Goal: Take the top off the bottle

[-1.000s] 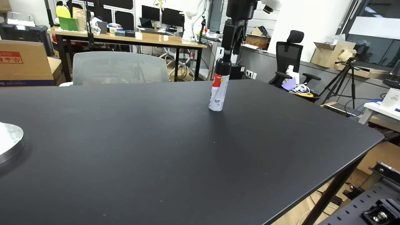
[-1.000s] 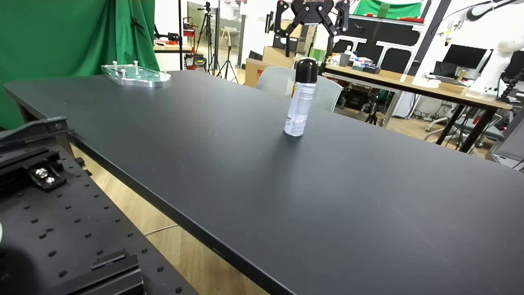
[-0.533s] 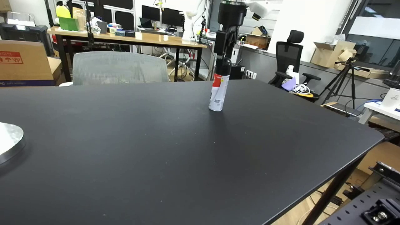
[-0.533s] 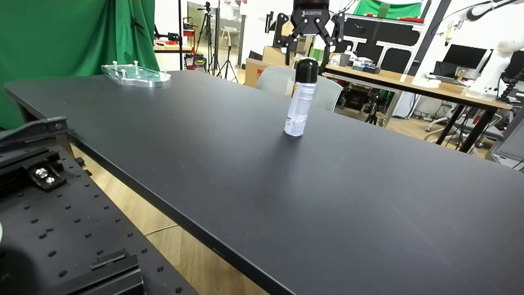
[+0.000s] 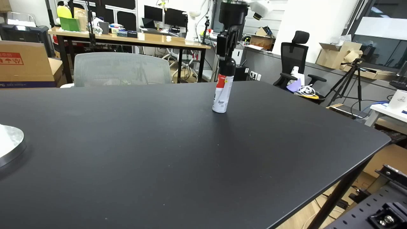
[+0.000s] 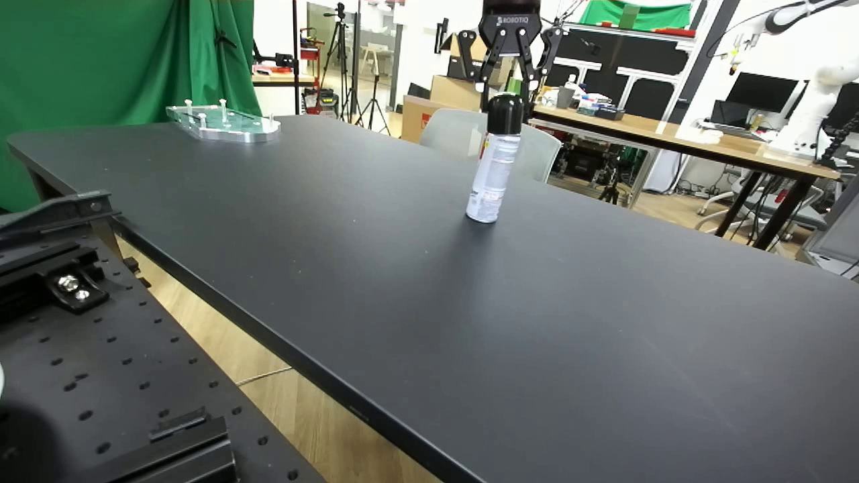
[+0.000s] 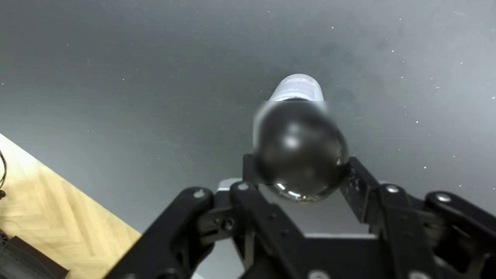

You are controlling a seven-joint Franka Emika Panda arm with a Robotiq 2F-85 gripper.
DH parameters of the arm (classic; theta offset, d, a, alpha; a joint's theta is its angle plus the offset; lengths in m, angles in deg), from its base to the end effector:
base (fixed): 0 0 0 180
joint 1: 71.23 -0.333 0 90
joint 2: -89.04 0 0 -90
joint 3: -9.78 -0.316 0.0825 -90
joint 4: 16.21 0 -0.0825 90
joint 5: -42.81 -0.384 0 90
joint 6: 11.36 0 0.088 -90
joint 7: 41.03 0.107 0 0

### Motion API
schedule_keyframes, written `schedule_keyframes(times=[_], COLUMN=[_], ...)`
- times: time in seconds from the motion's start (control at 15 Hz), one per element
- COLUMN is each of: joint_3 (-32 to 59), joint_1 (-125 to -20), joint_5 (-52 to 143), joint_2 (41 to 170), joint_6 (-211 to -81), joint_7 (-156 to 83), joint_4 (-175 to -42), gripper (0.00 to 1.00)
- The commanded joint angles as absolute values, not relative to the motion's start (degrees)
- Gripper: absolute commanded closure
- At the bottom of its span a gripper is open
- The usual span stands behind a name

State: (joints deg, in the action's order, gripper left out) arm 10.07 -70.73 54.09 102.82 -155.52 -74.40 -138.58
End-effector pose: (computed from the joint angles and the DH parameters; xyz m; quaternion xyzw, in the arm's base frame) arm 0.5828 -0.0063 0.3067 0.9316 0.3510 0.0477 0.0812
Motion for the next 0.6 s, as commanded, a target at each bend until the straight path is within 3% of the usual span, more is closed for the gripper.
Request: schedule_keyframes(times=[0.0,0.53], joint_3=[9.6,8.4], joint_1=[-69.7,-68.3], joint_5=[54.6,47.7], joint_2=[101.1,96.1], joint_6=[-153.9,-146.5], joint_7=[-73.3,-80.3], joint_4=[-138.3,-139.8], gripper=[0.69,0.69])
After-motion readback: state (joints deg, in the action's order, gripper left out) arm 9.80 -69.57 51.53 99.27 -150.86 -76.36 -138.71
